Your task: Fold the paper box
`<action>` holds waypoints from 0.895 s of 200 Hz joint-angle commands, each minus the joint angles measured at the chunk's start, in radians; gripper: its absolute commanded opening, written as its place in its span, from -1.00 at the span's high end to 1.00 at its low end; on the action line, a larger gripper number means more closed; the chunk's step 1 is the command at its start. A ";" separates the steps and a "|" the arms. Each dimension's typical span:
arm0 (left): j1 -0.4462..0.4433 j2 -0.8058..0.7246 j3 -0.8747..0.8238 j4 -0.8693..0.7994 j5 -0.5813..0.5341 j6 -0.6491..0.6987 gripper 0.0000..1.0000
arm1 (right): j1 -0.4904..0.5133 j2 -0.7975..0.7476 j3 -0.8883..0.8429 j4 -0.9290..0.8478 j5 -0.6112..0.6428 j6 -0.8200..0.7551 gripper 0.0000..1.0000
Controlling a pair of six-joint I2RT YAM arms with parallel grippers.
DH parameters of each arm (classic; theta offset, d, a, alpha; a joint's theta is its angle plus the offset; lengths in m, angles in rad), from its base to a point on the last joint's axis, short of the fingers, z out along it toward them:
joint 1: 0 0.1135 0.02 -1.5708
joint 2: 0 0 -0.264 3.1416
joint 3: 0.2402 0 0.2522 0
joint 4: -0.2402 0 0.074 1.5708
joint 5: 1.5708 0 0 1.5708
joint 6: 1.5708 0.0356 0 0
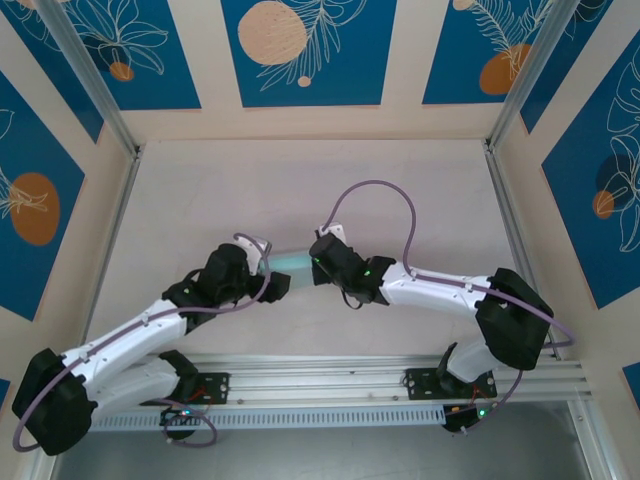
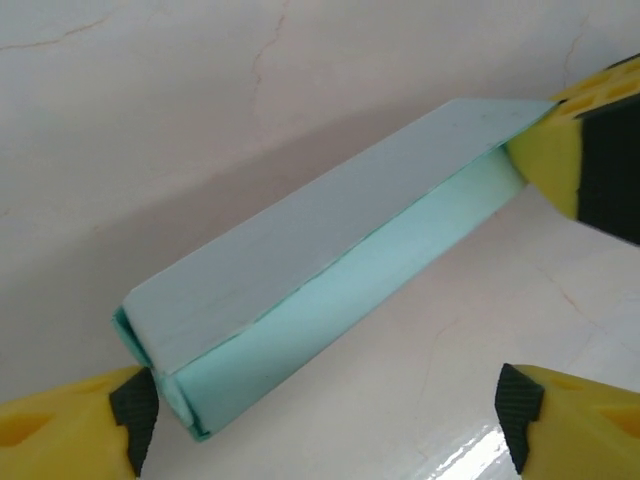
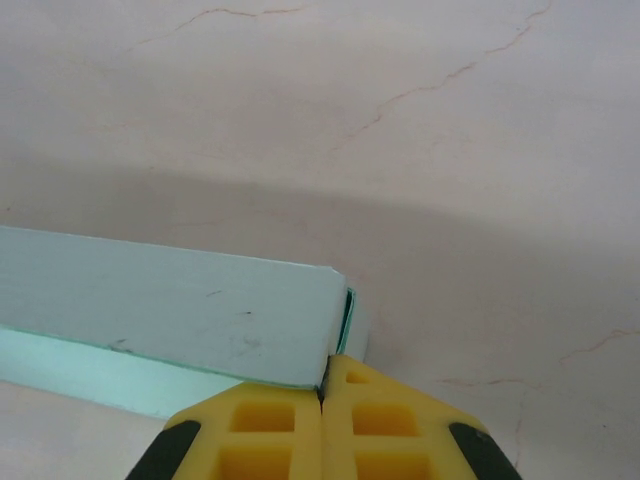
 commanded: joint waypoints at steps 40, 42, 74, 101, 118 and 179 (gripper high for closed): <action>-0.005 -0.011 0.083 -0.060 -0.177 -0.099 -0.99 | 0.017 0.036 0.016 -0.097 -0.003 -0.009 1.00; -0.006 -0.009 0.084 -0.059 -0.183 -0.102 -0.99 | 0.017 0.036 0.016 -0.097 -0.003 -0.009 1.00; 0.007 0.027 0.096 -0.044 -0.243 -0.131 -0.99 | 0.023 0.037 0.022 -0.099 -0.001 -0.011 1.00; 0.030 0.059 0.084 0.004 -0.244 -0.155 -0.97 | 0.026 0.040 0.030 -0.102 0.003 -0.014 1.00; 0.042 0.079 0.076 0.021 -0.240 -0.162 -0.90 | 0.027 0.043 0.035 -0.106 0.004 -0.013 1.00; 0.081 0.128 0.023 0.064 -0.190 -0.182 -0.59 | 0.032 0.059 0.047 -0.112 0.012 -0.015 1.00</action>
